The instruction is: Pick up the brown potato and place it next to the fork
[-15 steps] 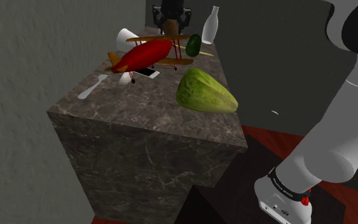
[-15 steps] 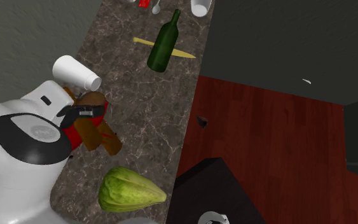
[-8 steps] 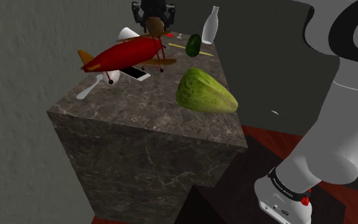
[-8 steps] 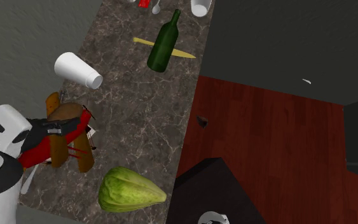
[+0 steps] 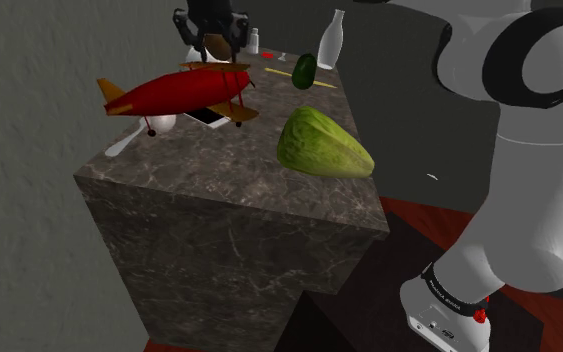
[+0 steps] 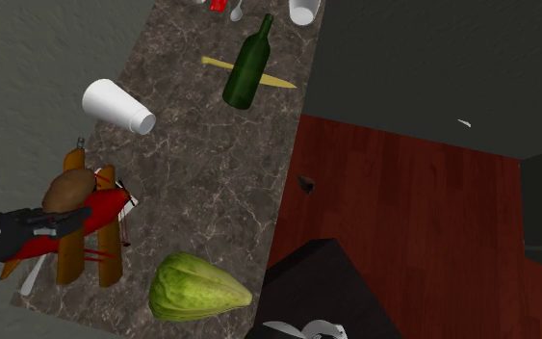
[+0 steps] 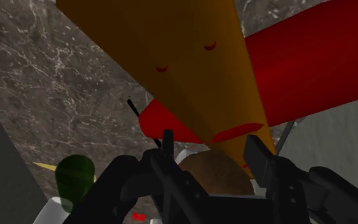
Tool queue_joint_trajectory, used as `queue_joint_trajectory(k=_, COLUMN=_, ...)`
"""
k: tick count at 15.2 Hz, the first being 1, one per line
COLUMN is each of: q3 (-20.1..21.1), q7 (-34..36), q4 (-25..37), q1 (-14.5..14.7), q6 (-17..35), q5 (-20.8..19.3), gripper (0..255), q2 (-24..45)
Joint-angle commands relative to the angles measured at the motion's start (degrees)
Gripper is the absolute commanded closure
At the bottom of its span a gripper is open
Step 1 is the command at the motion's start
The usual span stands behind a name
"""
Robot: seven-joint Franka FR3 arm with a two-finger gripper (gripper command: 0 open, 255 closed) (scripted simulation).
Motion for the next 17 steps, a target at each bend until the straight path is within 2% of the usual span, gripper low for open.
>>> queue_joint_trajectory(k=1, q3=2.4, q7=1.3, q4=-1.5, q1=-0.9, q6=4.3, q5=5.4, gripper=255, q2=1.7)
queue_joint_trajectory(k=6, q3=11.7, q7=4.7, q4=-6.9, q1=-8.2, q6=6.8, q5=1.1, gripper=255, q2=2.6)
queue_joint_trajectory(k=11, q3=24.8, q7=9.2, q4=-11.0, q1=-17.2, q6=7.1, q5=-6.6, gripper=255, q2=6.5)
queue_joint_trajectory(k=12, q3=22.4, q7=8.5, q4=-10.5, q1=-16.2, q6=7.9, q5=-23.3, gripper=0, q2=3.6)
queue_joint_trajectory(k=13, q3=22.5, q7=8.5, q4=-10.5, q1=-16.2, q6=7.8, q5=-23.3, gripper=0, q2=3.6)
queue_joint_trajectory(k=15, q3=28.9, q7=-7.5, q4=-22.0, q1=-31.4, q6=22.1, q5=-15.9, gripper=0, q2=-2.3)
queue_joint_trajectory(k=16, q3=32.0, q7=-17.1, q4=-25.0, q1=-37.8, q6=27.7, q5=-12.3, gripper=0, q2=-3.3)
queue_joint_trajectory(k=17, q3=34.6, q7=-27.3, q4=-26.5, q1=-43.0, q6=31.7, q5=-8.9, gripper=0, q2=-2.8)
